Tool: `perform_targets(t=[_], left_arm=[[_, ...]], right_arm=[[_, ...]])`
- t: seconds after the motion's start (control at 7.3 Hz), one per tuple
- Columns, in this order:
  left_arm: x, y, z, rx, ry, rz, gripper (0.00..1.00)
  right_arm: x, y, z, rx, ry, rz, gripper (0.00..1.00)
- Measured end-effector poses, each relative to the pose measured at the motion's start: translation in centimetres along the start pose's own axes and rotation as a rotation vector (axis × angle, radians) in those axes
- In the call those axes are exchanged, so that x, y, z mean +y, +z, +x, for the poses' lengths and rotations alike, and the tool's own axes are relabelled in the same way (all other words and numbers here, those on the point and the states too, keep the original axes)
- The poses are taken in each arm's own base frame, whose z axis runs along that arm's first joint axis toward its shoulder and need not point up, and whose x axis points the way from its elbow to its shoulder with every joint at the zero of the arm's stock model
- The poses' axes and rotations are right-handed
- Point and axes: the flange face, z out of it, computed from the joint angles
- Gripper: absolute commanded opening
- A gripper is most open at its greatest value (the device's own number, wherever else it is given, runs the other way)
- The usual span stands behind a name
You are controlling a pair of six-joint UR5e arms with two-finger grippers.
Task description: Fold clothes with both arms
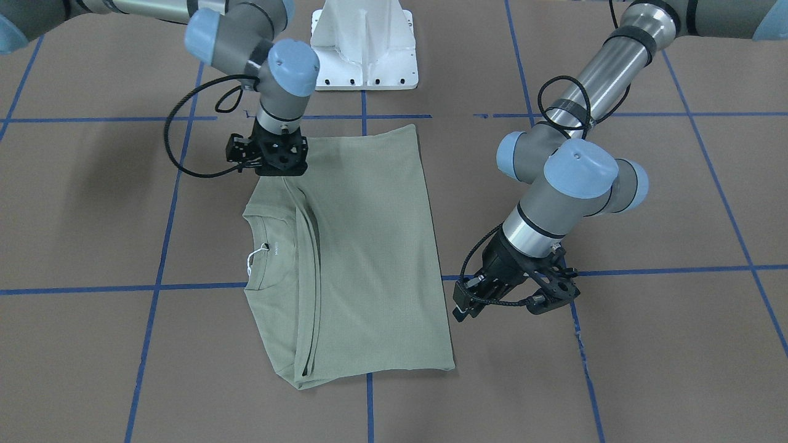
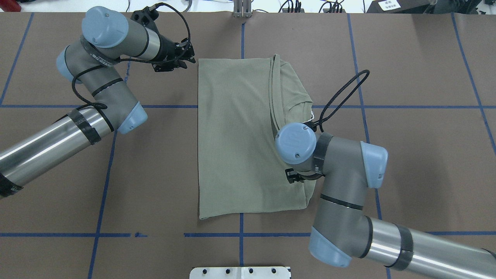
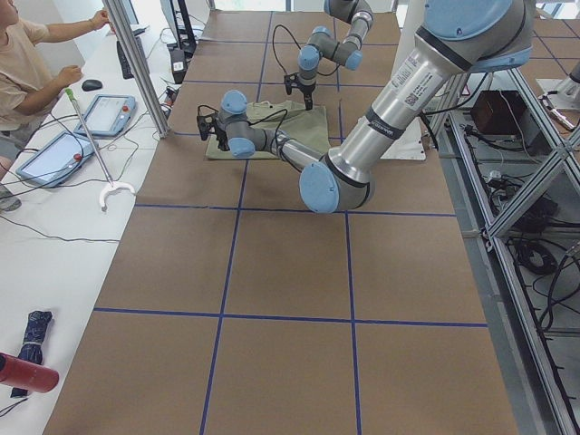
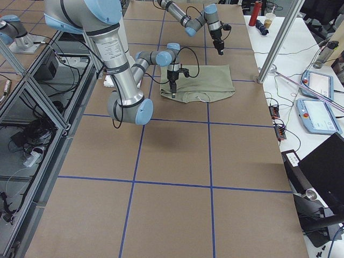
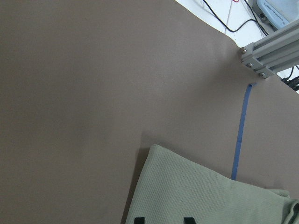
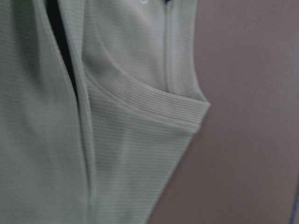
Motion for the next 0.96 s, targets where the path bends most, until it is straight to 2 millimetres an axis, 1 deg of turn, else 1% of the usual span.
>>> perform_targets(t=[0.14,0.27,0.41,0.55,0.69,0.82,0.96], left_arm=[[0.1,-0.3,0.3,0.004,0.001,-0.002,0.40],[0.2,-0.5,0.6,0.006,0.002,-0.004,0.40],[0.3,-0.6,0.7,0.009,0.002,-0.007,0.40],[0.4,-0.8,0.8,0.013,0.003,-0.008,0.40],[0.6,-1.3,0.6,0.020,0.006,-0.018,0.40],[0.9,-2.2,-0.2,0.028,0.009,-0.034,0.40],[1.0,-3.1,-1.0,0.035,0.011,-0.048,0.40]], right_arm=[[1.2,0.4,2.7,0.008,-0.028,0.000,1.00],[1.7,0.1,3.4,0.001,-0.027,0.006,1.00],[1.2,-1.1,3.4,-0.018,0.001,0.024,1.00],[-0.3,-2.7,3.2,-0.042,0.035,0.050,1.00],[-2.6,-4.1,2.4,-0.076,0.060,0.087,1.00],[-5.5,-4.6,1.0,-0.127,0.078,0.135,1.00],[-8.3,-3.9,-0.5,-0.170,0.094,0.173,1.00]])
